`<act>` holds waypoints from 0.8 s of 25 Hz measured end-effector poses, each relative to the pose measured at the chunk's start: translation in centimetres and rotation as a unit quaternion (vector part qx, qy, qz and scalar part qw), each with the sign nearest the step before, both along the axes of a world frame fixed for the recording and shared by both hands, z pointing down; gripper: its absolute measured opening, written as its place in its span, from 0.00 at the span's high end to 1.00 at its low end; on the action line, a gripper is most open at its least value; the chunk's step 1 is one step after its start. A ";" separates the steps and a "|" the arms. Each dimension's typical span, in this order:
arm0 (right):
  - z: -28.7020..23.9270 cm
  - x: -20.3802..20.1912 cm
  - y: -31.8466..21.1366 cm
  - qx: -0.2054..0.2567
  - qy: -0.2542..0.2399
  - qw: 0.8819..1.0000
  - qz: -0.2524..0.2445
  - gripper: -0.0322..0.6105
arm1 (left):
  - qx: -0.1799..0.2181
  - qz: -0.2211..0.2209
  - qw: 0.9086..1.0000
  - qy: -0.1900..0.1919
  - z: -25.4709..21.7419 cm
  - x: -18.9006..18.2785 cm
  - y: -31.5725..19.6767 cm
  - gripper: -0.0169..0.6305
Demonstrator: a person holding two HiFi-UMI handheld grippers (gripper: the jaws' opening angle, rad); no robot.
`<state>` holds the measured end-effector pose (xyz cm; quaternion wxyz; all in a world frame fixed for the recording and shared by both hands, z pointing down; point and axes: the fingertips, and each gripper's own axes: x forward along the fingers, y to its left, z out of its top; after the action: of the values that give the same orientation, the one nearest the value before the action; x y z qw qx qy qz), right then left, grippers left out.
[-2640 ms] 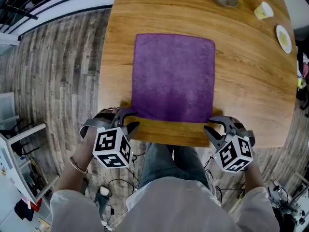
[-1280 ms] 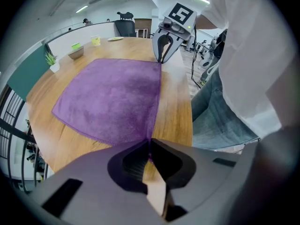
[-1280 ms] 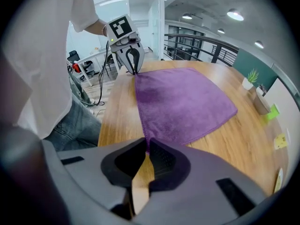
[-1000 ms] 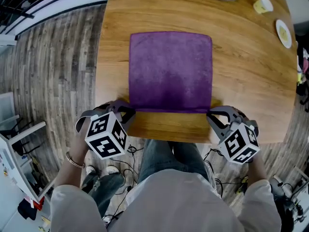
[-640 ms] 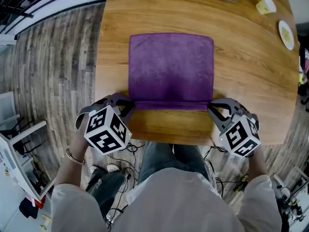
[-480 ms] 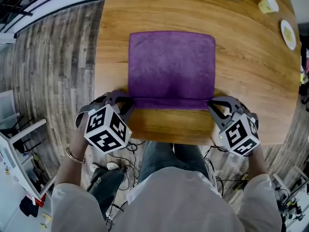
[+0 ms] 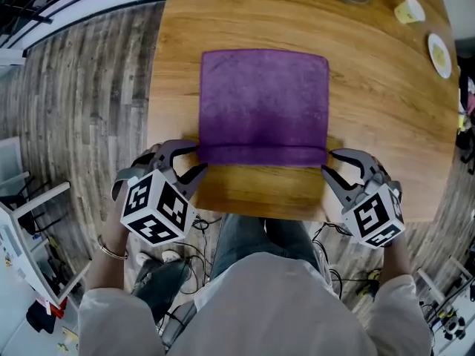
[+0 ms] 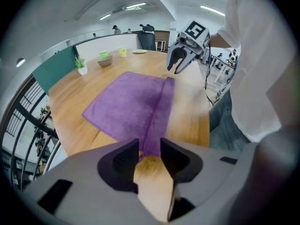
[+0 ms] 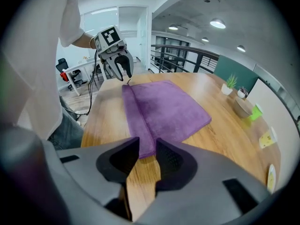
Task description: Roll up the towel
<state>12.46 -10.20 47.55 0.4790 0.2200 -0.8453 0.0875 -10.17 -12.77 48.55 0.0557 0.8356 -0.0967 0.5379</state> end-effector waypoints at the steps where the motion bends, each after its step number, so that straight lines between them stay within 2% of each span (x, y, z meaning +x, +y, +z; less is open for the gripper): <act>1: 0.0 -0.2 0.5 -0.002 0.007 1.000 -0.007 0.77 | 0.000 0.010 1.000 -0.001 0.0 0.3 0.7 0.75; 8: 2.2 -1.8 3.3 -0.033 0.032 0.997 -0.057 0.82 | 0.008 0.054 0.998 -0.030 2.0 1.1 3.3 0.81; 20: 4.4 -1.2 3.0 -0.026 0.068 0.995 -0.070 0.85 | 0.010 0.086 0.995 -0.047 3.8 0.8 2.8 0.89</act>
<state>11.28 -7.23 51.95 0.5460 0.1534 -0.8214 0.0606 -9.35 -9.93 52.39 -0.0040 0.8148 -0.0330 0.5787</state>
